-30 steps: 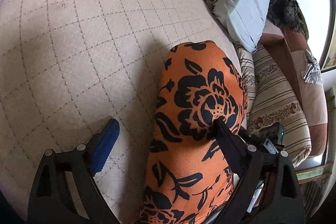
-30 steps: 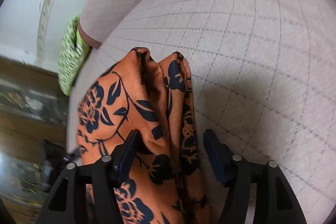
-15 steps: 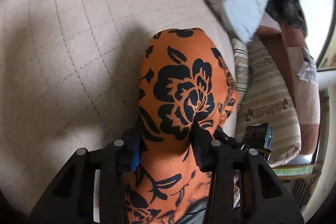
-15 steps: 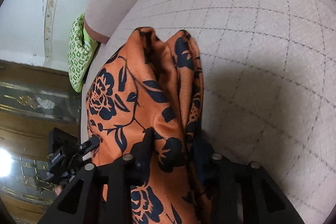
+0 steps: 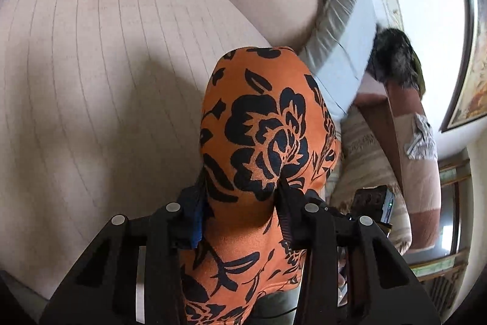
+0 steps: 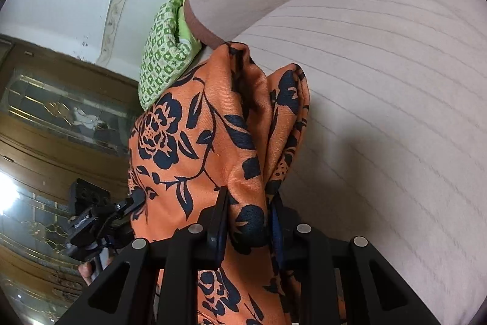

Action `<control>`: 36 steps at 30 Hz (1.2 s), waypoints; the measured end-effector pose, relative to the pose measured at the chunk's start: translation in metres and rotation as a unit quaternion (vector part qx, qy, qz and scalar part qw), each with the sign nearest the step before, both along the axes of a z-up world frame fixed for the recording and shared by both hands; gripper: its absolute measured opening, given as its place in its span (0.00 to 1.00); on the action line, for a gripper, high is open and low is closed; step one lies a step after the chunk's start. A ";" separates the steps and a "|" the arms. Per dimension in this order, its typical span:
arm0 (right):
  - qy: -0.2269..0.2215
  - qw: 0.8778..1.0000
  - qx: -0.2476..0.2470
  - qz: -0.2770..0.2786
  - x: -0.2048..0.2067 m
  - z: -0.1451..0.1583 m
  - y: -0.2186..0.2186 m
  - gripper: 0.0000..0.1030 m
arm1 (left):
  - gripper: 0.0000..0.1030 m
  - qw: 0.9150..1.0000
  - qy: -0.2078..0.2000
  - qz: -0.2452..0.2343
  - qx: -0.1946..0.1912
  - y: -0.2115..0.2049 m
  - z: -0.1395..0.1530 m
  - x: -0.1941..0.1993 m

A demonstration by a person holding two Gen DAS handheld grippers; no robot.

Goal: Fold small clothes

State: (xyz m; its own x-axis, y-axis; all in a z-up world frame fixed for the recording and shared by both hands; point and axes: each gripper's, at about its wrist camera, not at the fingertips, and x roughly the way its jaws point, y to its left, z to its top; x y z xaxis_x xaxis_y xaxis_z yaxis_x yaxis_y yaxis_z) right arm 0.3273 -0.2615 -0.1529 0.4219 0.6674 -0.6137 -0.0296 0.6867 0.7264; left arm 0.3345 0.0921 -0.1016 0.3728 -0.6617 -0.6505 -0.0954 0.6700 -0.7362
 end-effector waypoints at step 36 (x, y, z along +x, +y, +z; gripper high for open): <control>0.022 0.978 -0.198 -0.062 -0.055 -0.052 0.001 0.09 | 0.29 0.940 -0.029 -0.027 0.339 -0.044 -0.079 -0.060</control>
State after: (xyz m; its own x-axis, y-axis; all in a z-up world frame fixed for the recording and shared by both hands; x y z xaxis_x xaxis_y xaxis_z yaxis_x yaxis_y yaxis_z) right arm 0.2724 -0.2608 -0.2045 0.4530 0.3188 -0.8326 0.0971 0.9107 0.4016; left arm 0.2743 0.0486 -0.1802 0.3973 -0.1221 -0.9096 -0.0203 0.9897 -0.1417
